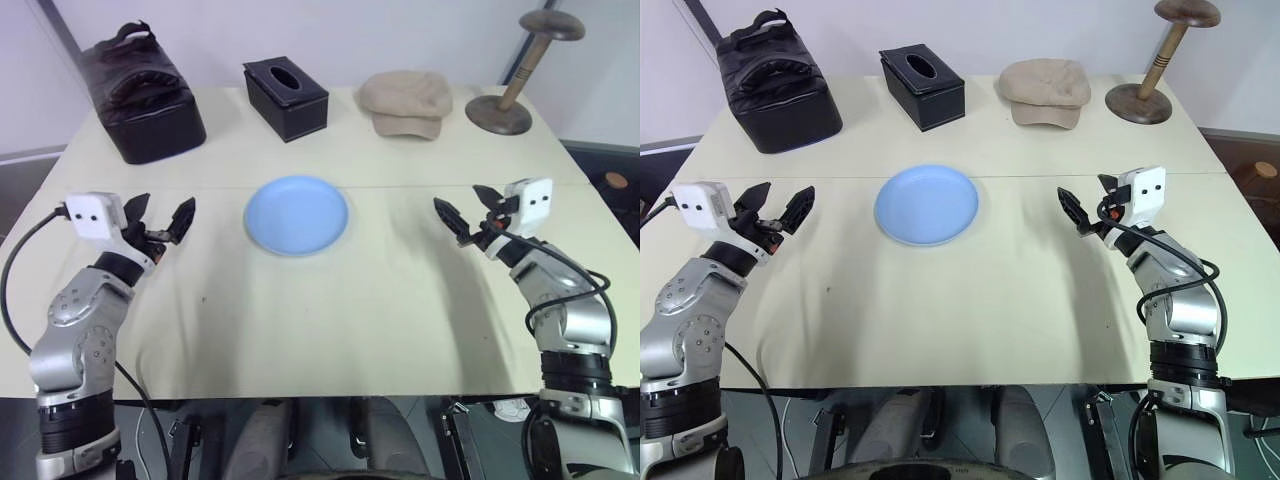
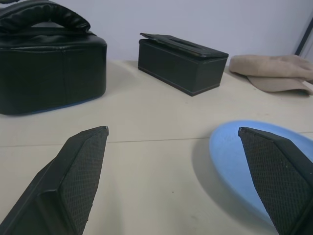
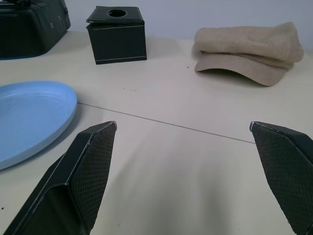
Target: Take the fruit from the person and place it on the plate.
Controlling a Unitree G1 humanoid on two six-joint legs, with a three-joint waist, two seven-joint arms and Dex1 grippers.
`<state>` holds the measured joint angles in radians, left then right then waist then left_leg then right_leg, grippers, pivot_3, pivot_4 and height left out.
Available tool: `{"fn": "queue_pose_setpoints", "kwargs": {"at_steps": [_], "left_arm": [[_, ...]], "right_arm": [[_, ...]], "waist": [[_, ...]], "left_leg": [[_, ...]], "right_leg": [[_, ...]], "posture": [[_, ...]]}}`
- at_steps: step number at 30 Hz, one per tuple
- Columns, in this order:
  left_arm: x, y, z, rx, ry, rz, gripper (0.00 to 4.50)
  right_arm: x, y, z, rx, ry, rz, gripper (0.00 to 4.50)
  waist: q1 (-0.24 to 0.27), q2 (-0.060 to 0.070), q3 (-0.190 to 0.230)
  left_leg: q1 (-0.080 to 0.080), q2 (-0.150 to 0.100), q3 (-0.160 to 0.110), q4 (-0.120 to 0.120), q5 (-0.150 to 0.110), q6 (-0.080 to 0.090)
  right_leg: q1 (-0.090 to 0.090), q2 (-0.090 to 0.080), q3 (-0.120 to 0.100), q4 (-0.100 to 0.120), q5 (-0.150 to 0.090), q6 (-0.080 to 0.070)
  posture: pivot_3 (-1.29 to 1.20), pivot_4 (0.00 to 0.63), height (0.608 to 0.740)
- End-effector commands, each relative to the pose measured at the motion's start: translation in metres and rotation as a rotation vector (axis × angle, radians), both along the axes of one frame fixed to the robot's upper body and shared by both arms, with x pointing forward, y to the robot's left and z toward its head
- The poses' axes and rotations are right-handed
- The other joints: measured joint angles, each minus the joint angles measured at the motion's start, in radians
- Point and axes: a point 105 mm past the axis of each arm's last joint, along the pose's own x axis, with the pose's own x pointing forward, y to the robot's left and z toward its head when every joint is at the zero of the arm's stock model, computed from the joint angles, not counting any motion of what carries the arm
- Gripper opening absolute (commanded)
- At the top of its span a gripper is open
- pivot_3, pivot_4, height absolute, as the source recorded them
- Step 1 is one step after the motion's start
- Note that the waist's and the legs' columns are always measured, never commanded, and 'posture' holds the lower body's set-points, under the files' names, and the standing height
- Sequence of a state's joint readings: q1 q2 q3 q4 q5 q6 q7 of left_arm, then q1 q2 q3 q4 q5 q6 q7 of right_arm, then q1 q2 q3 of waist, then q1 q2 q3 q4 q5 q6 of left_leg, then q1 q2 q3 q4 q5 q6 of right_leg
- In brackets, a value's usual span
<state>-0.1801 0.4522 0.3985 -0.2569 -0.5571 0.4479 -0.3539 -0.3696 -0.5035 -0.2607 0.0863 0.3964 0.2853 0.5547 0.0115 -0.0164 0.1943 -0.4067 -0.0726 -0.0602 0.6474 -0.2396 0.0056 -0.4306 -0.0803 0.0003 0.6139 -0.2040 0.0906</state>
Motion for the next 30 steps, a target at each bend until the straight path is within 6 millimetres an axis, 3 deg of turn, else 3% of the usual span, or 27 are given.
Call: {"fn": "queue_pose_setpoints", "kwargs": {"at_steps": [1, 30], "left_arm": [[-0.003, -0.005, 0.016, 0.018, -0.063, -0.018, 4.45], [-0.002, 0.005, 0.019, 0.042, -0.072, 0.012, 4.45]], "right_arm": [[0.001, 0.0, 0.017, -0.001, -0.063, -0.001, 4.5], [0.0, 0.0, 0.014, -0.001, -0.058, 0.001, 4.5]], "waist": [[0.0, 0.0, 0.0], [0.0, 0.0, 0.0]], "left_leg": [[0.0, 0.0, 0.0, 0.0, 0.0, 0.0], [0.0, 0.0, 0.0, 0.0, 0.0, 0.0]], "right_leg": [[0.0, 0.0, 0.0, 0.0, 0.0, 0.0], [0.0, 0.0, 0.0, 0.0, 0.0, 0.0]], "posture": [[0.0, 0.15, 0.74], [0.0, 0.15, 0.74]]}}
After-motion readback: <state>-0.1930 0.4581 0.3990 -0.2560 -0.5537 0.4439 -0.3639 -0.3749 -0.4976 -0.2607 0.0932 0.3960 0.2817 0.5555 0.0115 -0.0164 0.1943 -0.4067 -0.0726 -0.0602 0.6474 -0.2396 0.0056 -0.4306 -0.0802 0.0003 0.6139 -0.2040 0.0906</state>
